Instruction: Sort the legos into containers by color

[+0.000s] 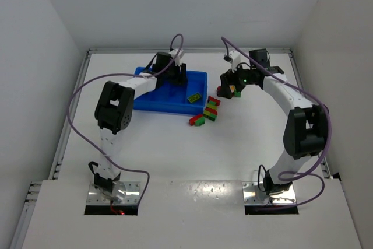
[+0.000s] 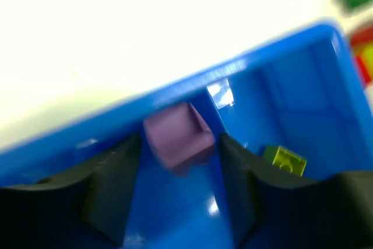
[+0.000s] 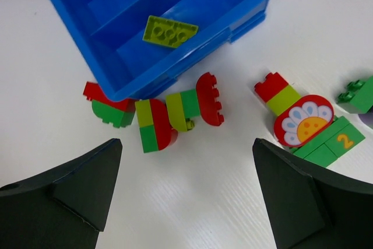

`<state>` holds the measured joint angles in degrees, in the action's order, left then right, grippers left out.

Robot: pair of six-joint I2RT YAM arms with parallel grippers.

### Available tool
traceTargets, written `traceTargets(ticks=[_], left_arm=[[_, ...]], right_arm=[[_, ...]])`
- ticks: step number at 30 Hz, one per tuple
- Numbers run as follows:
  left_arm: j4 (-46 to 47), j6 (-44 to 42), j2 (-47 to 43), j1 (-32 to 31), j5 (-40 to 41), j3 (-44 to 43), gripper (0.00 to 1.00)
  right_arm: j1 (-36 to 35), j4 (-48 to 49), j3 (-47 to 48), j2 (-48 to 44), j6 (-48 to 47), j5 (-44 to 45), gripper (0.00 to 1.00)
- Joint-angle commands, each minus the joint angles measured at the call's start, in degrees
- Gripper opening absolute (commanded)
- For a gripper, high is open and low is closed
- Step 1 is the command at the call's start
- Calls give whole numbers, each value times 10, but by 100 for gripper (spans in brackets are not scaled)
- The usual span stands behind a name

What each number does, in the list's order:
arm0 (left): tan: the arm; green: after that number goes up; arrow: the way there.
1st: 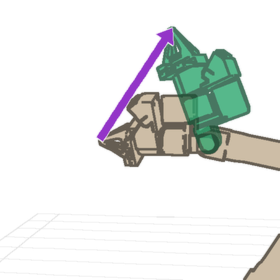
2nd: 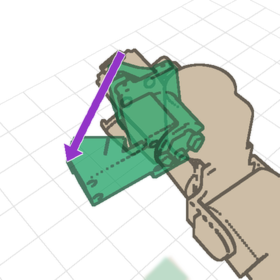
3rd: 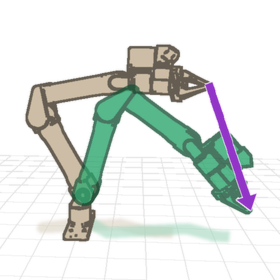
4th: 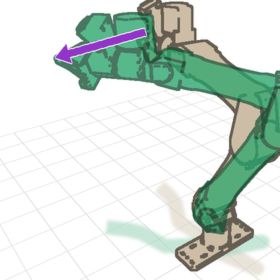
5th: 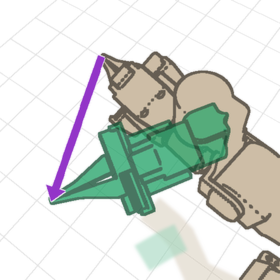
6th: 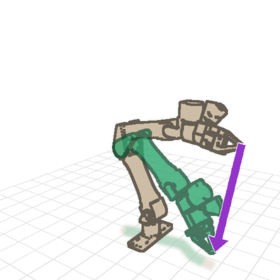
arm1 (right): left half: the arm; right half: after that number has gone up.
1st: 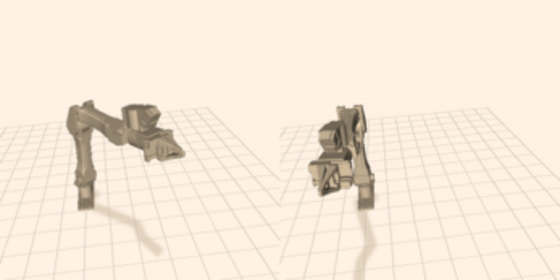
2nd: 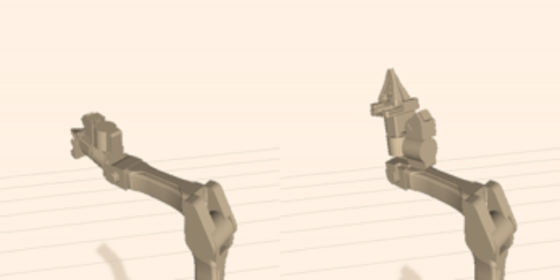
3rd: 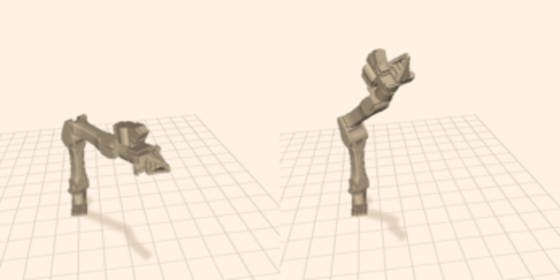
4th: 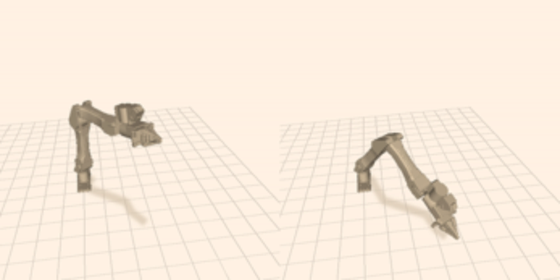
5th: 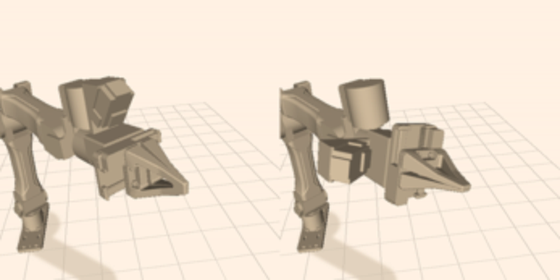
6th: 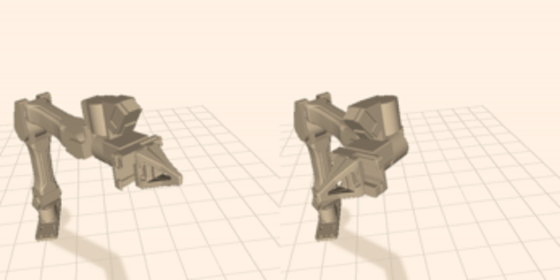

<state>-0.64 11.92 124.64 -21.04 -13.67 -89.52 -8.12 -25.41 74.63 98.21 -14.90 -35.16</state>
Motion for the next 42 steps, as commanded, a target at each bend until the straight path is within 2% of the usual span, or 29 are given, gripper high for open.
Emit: traceTargets(ticks=[1,3,7,10,14,16,19,21,24,26,29,34,37,39,42], left_arm=[[24,41,19,18,-10,-29,65],[24,41,11,18,-16,-29,82],[63,11,-47,23,-76,20,88],[79,-14,-98,23,-98,44,88],[47,-44,-145,35,-128,56,88],[40,-51,-167,43,-135,64,88],[35,-66,-214,63,-160,93,88],[15,-113,-237,68,-218,106,88],[-91,-218,-291,61,-259,127,85],[-142,-301,-355,41,-251,161,85],[-174,-359,-407,-14,-225,241,81],[-175,-345,-440,-121,-175,333,58],[-128,-312,-422,-167,-123,367,58],[-105,-293,-404,-182,-93,376,67],[-67,-270,-355,-196,-37,374,70]], right_arm=[[-2,-34,-6,-21,-72,-29,94],[-8,-59,-26,-21,-121,-29,94],[-13,-35,-71,-21,-131,12,94],[-13,7,-77,-2,-113,42,95],[-18,44,-37,57,-68,54,95],[-18,16,6,95,-74,31,95],[-18,-4,13,101,-117,-24,95],[-18,2,-27,67,-147,-58,95],[-24,18,-47,41,-147,-53,95],[-24,12,-52,34,-120,-47,95],[-18,51,-69,4,-60,-19,95],[-5,63,-95,-48,9,-8,95],[6,63,-115,-84,29,-3,95],[13,57,-121,-99,36,-3,95],[19,57,-132,-127,43,3,95]])
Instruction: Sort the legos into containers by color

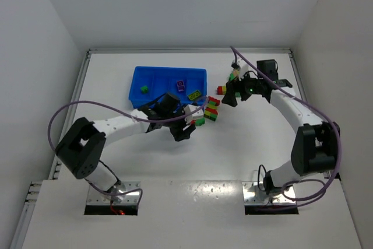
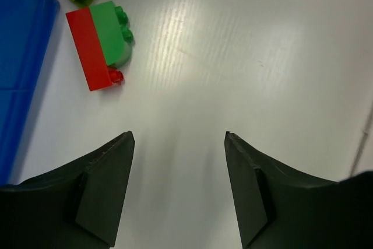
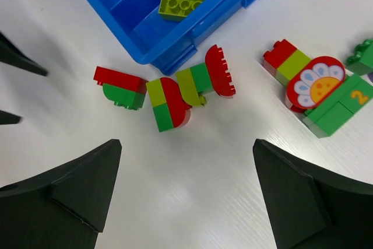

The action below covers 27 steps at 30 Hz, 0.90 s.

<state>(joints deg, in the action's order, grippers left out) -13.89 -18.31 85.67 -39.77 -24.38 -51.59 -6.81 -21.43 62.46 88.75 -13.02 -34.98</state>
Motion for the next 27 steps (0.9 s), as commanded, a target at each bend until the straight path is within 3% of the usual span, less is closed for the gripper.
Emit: traceTargets(ticks=[1,8,18,20,25,27], left_arm=[[65,33,49,-8,77,-19,70],[91,39,156,-15,97,-83,72],[86,23,228,1,91,-156,71],[86,23,234,7,74,-163,66],[76,6,246,20,59,-168,39],[69,0,240,20,40,-168,33]], right_arm=[[11,17,-10,-45,30,1,95],[34,-1,-29,-82,30,1,95],[62,-6,-45,-101,35,1,95],[62,-6,-45,-101,35,1,95],[67,-6,-45,-96,35,-11,95],[67,-6,-40,-89,35,-28,95]])
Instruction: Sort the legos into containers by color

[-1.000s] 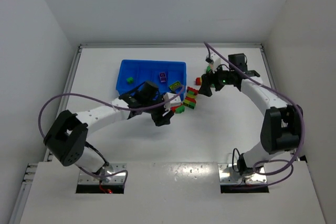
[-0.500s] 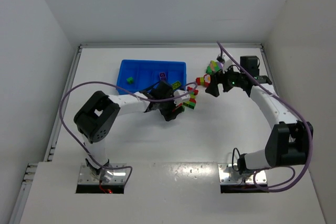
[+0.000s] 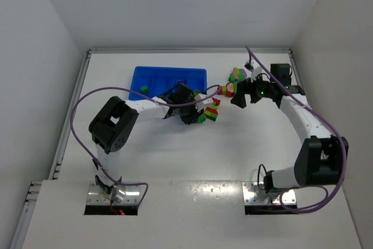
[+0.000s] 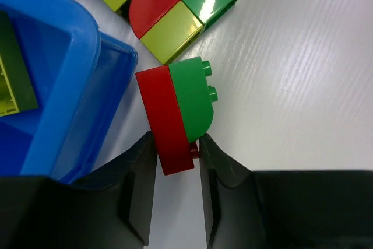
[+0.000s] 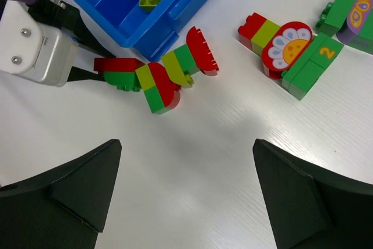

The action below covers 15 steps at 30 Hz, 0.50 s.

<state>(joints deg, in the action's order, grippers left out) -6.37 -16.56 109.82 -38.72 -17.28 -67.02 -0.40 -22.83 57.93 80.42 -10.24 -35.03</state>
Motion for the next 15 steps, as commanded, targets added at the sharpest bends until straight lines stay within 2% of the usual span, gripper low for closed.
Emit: traceTargets(ticks=[1,4,7,8,9,10,12,13,15], left_arm=[[-6,-17,-8,14,-43,-7,29],[-11,-24,-35,20,-67,17,20],[1,-10,-67,32,-82,42,13],[13,-3,-95,32,-82,47,11],[21,14,-111,32,-82,53,11],[30,24,-127,32,-82,58,10],[54,42,-172,32,-65,66,10],[59,58,-185,26,-49,66,10],[65,64,-214,17,-29,66,9]], right_arm=[[8,8,5,1,7,-35,95],[8,8,16,18,27,-84,95],[8,-5,22,46,64,-211,95],[8,20,16,53,85,-238,95],[8,38,10,59,112,-264,95],[1,61,5,72,184,-308,95],[-4,144,-18,86,256,-350,95],[-12,174,-30,100,325,-371,95],[-18,209,-30,116,364,-383,95]])
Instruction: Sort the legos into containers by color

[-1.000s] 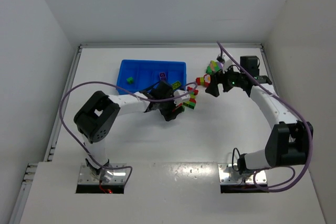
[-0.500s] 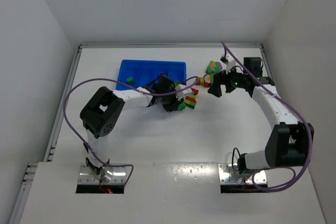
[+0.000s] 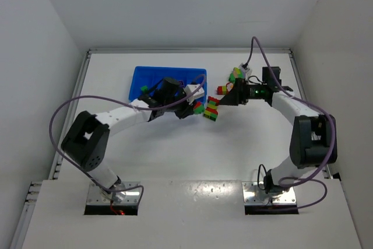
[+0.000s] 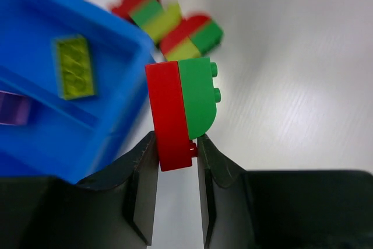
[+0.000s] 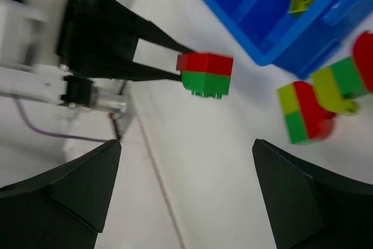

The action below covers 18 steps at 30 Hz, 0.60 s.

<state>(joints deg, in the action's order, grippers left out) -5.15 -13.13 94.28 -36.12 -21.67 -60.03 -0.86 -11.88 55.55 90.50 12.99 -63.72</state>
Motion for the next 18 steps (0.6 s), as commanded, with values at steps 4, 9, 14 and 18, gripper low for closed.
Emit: traceTargets(ticks=[4,9,14,18], left_arm=[[65,42,-80,-36,58,-16,8],[73,37,-90,-53,70,-21,8],[79,32,-96,-69,76,-26,8],[85,26,-96,-69,88,-32,8]], right_arm=[[-33,99,24,49,146,-116,95],[-47,115,49,71,152,-105,95],[-59,136,65,83,164,-105,91],[-70,131,71,94,158,-112,84]])
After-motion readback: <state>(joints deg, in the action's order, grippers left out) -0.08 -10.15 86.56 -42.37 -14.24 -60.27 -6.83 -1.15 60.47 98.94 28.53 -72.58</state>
